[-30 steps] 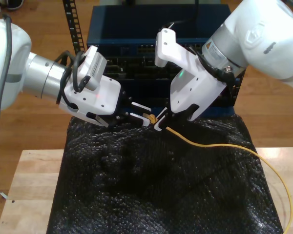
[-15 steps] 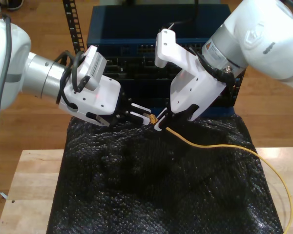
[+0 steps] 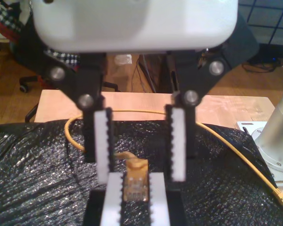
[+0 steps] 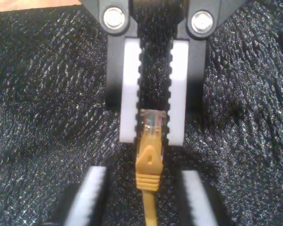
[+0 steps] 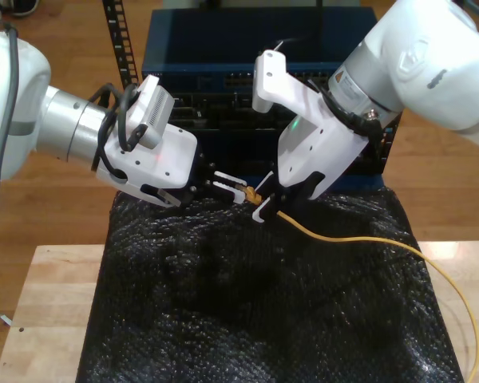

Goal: Grab the cable and plug it in

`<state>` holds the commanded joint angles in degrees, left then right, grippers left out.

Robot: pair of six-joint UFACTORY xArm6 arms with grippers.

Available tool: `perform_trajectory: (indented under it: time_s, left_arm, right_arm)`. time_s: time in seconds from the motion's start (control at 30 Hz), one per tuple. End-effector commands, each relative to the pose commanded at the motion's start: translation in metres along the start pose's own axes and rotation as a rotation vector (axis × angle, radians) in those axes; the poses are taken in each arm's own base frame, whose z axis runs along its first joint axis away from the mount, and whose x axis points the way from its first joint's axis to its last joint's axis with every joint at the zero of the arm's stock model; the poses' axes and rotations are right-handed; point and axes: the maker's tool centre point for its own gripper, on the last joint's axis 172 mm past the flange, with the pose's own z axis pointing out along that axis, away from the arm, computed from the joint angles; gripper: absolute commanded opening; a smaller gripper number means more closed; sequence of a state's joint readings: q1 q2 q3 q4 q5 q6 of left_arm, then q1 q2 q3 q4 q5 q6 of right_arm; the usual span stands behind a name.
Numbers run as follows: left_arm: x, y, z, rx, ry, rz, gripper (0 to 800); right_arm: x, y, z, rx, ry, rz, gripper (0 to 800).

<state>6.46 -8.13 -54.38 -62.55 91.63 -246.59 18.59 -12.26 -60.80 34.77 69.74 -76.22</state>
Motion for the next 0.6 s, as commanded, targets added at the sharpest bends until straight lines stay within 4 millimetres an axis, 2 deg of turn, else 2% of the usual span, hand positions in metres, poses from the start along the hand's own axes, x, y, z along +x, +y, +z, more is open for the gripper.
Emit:
perform_trajectory:
  time_s: [0.03,0.17,0.4,0.5,0.6]
  left_arm:
    - [0.0,0.0,0.0,0.001,0.001,0.0,3]
    - [0.005,-0.001,-0.001,0.0,0.002,0.01,3]
    - [0.005,0.0,0.001,-0.018,0.025,-0.005,6]
    - [0.011,0.002,0.001,-0.034,0.036,0.004,6]
    - [0.009,0.003,0.002,-0.047,0.045,-0.008,5]
  right_arm:
    - [0.0,0.001,-0.001,-0.003,0.001,-0.002,695]
    - [0.006,0.002,-0.01,-0.02,0.008,-0.017,794]
    - [0.016,0.002,-0.024,-0.051,0.023,-0.096,800]
    - [0.023,0.006,-0.035,-0.072,0.029,-0.112,800]
    - [0.031,0.005,-0.046,-0.085,0.038,-0.126,800]
